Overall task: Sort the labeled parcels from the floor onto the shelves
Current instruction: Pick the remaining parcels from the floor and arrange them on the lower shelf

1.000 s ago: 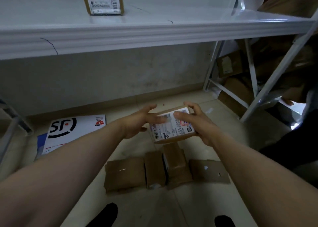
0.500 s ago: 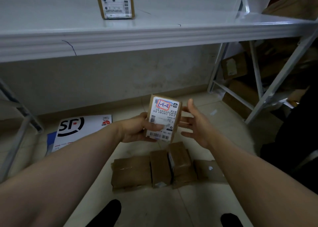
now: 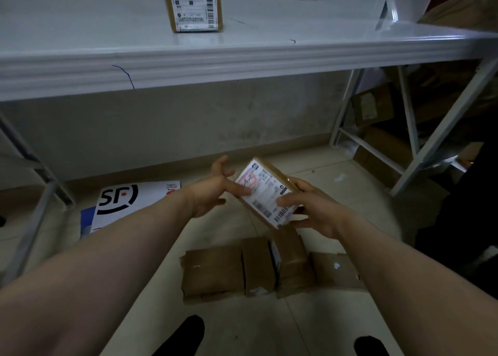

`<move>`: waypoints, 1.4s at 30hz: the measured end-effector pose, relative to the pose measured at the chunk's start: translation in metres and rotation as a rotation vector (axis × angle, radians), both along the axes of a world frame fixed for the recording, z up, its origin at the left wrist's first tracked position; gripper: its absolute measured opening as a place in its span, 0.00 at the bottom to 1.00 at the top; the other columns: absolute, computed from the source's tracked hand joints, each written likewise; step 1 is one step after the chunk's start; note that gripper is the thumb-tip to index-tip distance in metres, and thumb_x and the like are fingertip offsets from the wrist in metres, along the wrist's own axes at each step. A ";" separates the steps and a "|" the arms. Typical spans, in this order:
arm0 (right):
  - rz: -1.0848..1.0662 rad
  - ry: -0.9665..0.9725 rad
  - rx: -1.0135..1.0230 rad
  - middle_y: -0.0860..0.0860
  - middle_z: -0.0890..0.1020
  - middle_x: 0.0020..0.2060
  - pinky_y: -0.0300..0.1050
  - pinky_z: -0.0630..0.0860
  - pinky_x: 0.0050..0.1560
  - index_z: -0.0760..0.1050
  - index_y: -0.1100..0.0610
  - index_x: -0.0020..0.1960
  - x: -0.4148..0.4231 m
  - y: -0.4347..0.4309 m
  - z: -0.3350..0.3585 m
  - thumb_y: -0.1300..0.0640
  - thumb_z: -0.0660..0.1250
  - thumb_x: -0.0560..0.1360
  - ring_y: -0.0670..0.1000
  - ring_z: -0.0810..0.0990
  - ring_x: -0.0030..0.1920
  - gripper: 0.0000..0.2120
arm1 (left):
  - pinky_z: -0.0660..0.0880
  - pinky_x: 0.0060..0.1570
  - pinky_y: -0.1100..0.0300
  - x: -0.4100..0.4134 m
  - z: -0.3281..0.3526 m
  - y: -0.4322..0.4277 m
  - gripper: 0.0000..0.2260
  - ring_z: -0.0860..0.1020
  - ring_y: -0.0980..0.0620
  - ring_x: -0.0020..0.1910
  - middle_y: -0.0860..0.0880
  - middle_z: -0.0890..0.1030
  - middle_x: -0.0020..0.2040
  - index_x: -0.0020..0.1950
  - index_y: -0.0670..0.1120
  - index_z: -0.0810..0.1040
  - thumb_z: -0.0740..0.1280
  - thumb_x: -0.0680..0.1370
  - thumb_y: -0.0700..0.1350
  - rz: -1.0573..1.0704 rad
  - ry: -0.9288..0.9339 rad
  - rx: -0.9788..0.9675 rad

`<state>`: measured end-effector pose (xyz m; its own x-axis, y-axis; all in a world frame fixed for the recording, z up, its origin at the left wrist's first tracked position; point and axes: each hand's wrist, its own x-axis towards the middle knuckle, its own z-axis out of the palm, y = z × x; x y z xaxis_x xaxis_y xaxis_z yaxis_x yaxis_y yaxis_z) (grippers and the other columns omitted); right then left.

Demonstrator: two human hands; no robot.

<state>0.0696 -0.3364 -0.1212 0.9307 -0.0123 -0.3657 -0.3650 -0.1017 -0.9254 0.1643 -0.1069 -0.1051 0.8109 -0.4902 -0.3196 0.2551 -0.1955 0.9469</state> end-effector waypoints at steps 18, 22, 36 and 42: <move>-0.079 -0.315 0.268 0.53 0.86 0.52 0.53 0.83 0.47 0.75 0.48 0.62 0.027 0.025 0.094 0.29 0.73 0.58 0.55 0.86 0.53 0.38 | 0.78 0.58 0.41 -0.024 0.072 0.008 0.23 0.81 0.43 0.59 0.44 0.82 0.60 0.67 0.45 0.73 0.72 0.73 0.44 -0.390 -0.115 0.000; -0.117 -0.441 0.331 0.61 0.84 0.55 0.59 0.78 0.59 0.76 0.55 0.59 0.026 0.044 0.121 0.27 0.70 0.61 0.60 0.82 0.59 0.38 | 0.78 0.55 0.46 -0.032 0.092 0.016 0.22 0.80 0.43 0.60 0.42 0.82 0.61 0.66 0.45 0.74 0.70 0.73 0.44 -0.344 -0.108 -0.128; -0.453 -0.860 0.120 0.53 0.85 0.57 0.61 0.77 0.62 0.77 0.49 0.66 0.010 0.004 0.164 0.32 0.56 0.75 0.54 0.84 0.57 0.29 | 0.83 0.44 0.53 -0.020 0.185 -0.065 0.35 0.84 0.54 0.49 0.53 0.82 0.55 0.62 0.51 0.70 0.81 0.61 0.59 -0.021 -0.733 -0.223; -0.685 -0.949 -0.169 0.49 0.85 0.51 0.47 0.82 0.52 0.76 0.47 0.62 0.053 -0.019 0.219 0.41 0.57 0.83 0.46 0.85 0.51 0.16 | 0.82 0.51 0.49 0.014 0.232 -0.122 0.28 0.81 0.57 0.53 0.59 0.80 0.58 0.65 0.59 0.64 0.69 0.70 0.66 0.116 -1.058 -0.119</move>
<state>0.1230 -0.3557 0.0973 0.6095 -0.5960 0.5229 0.4355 -0.2995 -0.8489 0.1781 -0.2287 0.1264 0.6919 -0.3739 0.6176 -0.6953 -0.1149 0.7094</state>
